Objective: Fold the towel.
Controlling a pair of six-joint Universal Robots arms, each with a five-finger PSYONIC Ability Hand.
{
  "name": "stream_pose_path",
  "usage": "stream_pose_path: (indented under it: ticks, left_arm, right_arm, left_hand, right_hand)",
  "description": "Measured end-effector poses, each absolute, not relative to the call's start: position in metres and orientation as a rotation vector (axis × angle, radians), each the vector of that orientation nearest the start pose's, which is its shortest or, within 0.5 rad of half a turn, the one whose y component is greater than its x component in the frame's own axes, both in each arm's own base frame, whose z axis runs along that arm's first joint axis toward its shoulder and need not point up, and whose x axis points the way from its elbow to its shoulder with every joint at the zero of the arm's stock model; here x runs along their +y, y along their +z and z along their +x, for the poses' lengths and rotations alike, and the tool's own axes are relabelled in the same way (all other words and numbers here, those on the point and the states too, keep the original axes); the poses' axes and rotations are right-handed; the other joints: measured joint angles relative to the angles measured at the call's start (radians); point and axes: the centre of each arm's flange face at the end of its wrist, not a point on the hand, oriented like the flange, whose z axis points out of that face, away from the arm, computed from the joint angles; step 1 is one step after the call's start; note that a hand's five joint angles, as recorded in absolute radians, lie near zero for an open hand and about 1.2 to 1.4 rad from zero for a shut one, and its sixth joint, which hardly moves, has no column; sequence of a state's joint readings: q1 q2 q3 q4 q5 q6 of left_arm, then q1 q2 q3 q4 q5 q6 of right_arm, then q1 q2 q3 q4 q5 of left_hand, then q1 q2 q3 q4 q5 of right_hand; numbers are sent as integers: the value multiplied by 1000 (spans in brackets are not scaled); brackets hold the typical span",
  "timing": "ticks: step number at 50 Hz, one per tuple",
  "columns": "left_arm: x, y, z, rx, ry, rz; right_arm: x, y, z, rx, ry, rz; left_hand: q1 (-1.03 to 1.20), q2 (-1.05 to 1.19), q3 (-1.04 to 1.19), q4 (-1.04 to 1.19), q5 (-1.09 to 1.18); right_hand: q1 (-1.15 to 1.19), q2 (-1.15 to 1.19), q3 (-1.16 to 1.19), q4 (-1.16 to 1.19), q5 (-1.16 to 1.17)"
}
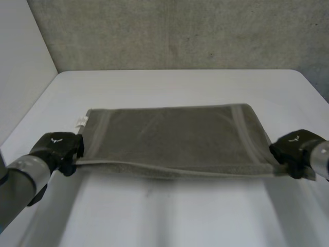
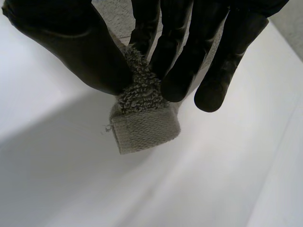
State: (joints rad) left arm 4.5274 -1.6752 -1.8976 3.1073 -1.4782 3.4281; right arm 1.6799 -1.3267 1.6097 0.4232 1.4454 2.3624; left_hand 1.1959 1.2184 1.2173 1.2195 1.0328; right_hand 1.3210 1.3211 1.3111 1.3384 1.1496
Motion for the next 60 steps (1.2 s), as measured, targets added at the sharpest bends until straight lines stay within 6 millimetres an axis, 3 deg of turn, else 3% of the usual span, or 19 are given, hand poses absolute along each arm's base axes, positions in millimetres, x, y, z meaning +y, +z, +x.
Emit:
stream_pose_path:
  ticks: [5, 11, 21, 30, 39, 45, 52, 60]
  left_arm:
    - [-206, 202, -180, 2546, -1622, 803]
    - [-192, 211, -177, 2434, -1615, 918]
    - [-201, 201, -178, 2438, -1577, 951]
    - [-252, 184, -193, 2428, -1643, 957]
    - [-338, 171, -215, 2364, -1803, 887]
    - [-383, 161, -227, 2348, -1887, 831]
    - [-405, 147, -239, 2337, -1926, 831]
    - [-407, 134, -244, 2353, -1896, 836]
  right_arm:
    - [-240, 227, 161, 2689, -1360, -1424]
    - [-230, 246, 163, 2593, -1441, -1438]
    - [-238, 230, 171, 2523, -1390, -1424]
    - [-290, 207, 177, 2537, -1464, -1258]
    - [-358, 186, 198, 2547, -1610, -1103]
    - [-391, 175, 216, 2511, -1727, -1075]
    - [-410, 160, 237, 2482, -1783, -1100]
    - [-417, 152, 248, 2476, -1816, -1119]
  left_hand:
    - [5, 0, 0, 0, 3]
    - [5, 0, 0, 0, 4]
    - [6, 0, 0, 0, 4]
    - [9, 0, 0, 0, 4]
    - [9, 0, 0, 0, 4]
    - [9, 0, 0, 0, 4]
    - [10, 0, 0, 0, 4]
    - [10, 0, 0, 0, 4]
  right_hand:
    - [0, 0, 0, 0, 0]
    - [0, 0, 0, 0, 0]
    - [0, 0, 0, 0, 10]
    - [0, 0, 0, 0, 10]
    - [0, 0, 0, 0, 10]
    - [0, 0, 0, 0, 10]
    - [0, 0, 0, 0, 10]
    - [0, 0, 0, 0, 10]
